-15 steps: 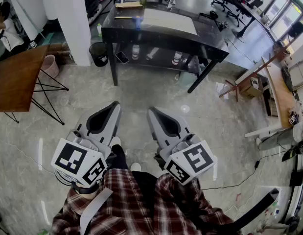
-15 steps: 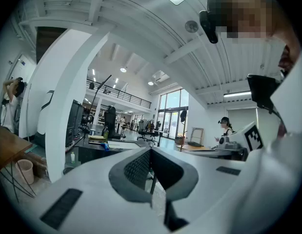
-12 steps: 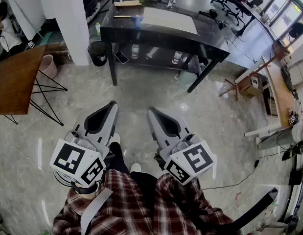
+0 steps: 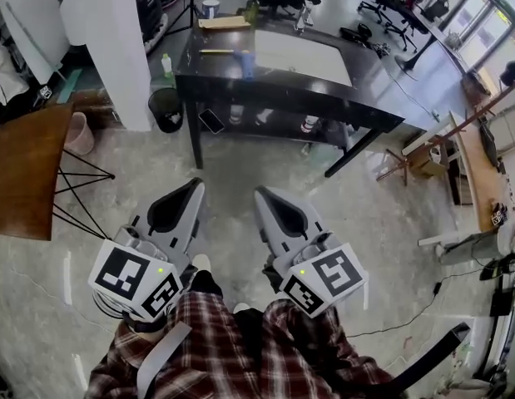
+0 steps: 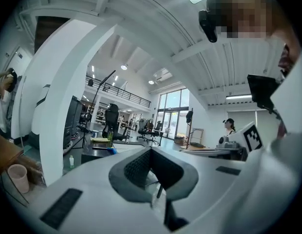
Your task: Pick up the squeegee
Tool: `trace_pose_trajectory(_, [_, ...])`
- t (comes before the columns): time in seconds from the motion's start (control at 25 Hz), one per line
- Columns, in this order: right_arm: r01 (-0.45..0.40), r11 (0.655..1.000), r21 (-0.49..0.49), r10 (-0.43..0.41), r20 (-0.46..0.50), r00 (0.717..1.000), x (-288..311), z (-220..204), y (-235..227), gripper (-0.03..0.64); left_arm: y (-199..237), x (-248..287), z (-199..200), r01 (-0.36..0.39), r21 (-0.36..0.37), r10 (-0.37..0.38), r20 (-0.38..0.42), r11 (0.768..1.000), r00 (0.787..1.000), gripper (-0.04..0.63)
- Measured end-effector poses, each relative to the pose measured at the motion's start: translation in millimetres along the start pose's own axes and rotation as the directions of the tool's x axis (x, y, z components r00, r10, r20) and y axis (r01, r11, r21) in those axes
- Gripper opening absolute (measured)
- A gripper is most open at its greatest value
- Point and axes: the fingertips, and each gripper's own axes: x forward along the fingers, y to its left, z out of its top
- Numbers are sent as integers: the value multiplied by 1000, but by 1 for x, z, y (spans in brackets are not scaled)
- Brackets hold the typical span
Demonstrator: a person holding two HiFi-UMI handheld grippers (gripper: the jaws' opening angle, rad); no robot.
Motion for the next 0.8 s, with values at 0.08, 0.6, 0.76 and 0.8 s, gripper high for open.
trace_pose_trajectory(0.08, [11, 1000, 2, -11, 1, 1000, 25, 2, -9, 12, 21, 12, 3, 16, 4, -16, -7, 1000, 1000, 9])
trace_pose_trajectory(0.6, [110, 992, 58, -108, -43, 993, 121, -6, -54, 12, 126, 69, 5, 57, -48, -60, -62, 997, 996, 9])
trace_pose_trajectory(0.76, [123, 990, 73, -119, -51, 992, 145, 0, -88, 12, 141, 104, 7, 61, -56, -64, -72, 997, 995, 9])
trace_pose_trajectory(0.8, [121, 990, 73, -118, -48, 992, 153, 2, -98, 12, 147, 114, 9, 58, -56, -62, -69, 997, 996, 9])
